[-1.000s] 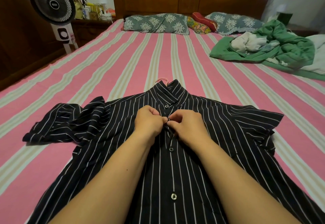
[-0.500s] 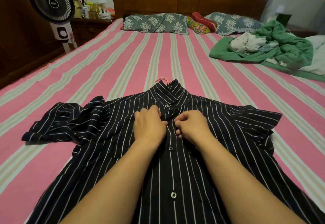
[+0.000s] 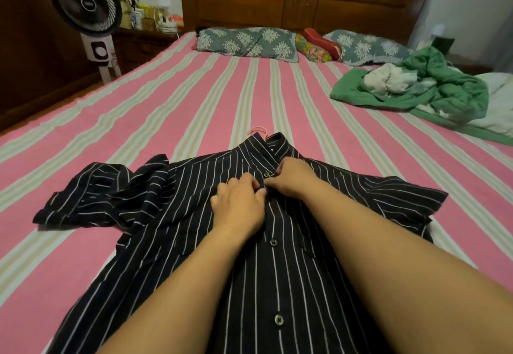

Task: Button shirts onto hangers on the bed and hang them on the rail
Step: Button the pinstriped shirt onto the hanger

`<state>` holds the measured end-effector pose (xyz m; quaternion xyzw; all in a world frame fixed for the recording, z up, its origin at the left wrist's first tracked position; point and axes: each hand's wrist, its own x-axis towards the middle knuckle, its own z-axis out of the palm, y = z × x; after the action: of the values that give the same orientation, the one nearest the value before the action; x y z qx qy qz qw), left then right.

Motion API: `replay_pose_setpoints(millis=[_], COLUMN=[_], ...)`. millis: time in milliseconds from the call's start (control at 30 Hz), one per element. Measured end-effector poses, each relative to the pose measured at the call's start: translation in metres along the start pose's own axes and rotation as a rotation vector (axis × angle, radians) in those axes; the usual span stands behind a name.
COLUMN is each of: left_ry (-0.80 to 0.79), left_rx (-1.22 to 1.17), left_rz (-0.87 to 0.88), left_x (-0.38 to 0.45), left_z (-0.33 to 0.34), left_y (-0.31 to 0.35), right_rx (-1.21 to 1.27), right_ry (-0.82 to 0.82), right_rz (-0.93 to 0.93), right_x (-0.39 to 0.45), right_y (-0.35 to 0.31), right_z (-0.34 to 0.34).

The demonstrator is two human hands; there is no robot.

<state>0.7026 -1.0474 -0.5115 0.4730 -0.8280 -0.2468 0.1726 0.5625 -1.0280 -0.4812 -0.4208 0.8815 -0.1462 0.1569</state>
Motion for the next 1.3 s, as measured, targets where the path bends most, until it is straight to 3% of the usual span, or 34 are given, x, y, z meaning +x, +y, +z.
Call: replay_pose_setpoints(millis=[100, 200, 400, 500, 633, 733, 900, 1100, 1233, 1300], left_ry=[0.093, 0.115, 0.126, 0.080, -0.052, -0.301, -0.337, -0.272, -0.334, -0.372], left_rx=[-0.126, -0.037, -0.018, 0.051, 0.086, 0.115, 0.097, -0.070, -0.569, -0.656], left_rz=[0.013, 0.033, -0.073, -0.070, 0.089, 0.076, 0.122, 0.104, -0.127, -0.155], left_x=[0.003, 0.002, 0.004, 0.020, 0.072, 0.091, 0.100, 0.103, 0.105, 0.107], left_z=[0.001, 0.008, 0.014, 0.008, -0.005, -0.006, -0.008, -0.002, -0.007, -0.008], left_y=[-0.007, -0.009, -0.003, 0.004, 0.028, 0.034, 0.025, 0.018, 0.017, 0.014], right_rx=[-0.093, 0.009, 0.717, 0.904, 1.100, 1.151, 1.122, 1.086, 1.137, 1.155], right_ry=[-0.126, -0.171, -0.172, -0.303, -0.412, -0.460, -0.507, -0.475, -0.400, -0.396], right_rz=[-0.071, -0.048, 0.082, 0.108, 0.121, 0.098, 0.074, 0.104, 0.146, 0.145], right_x=[0.015, 0.031, 0.038, 0.033, 0.032, 0.043, 0.051, 0.042, 0.044, 0.043], right_y=[0.001, 0.011, 0.044, 0.043, 0.051, 0.061, 0.061, 0.053, 0.049, 0.047], right_z=[-0.008, -0.019, -0.011, -0.023, -0.027, -0.022, -0.018, -0.022, -0.017, -0.017])
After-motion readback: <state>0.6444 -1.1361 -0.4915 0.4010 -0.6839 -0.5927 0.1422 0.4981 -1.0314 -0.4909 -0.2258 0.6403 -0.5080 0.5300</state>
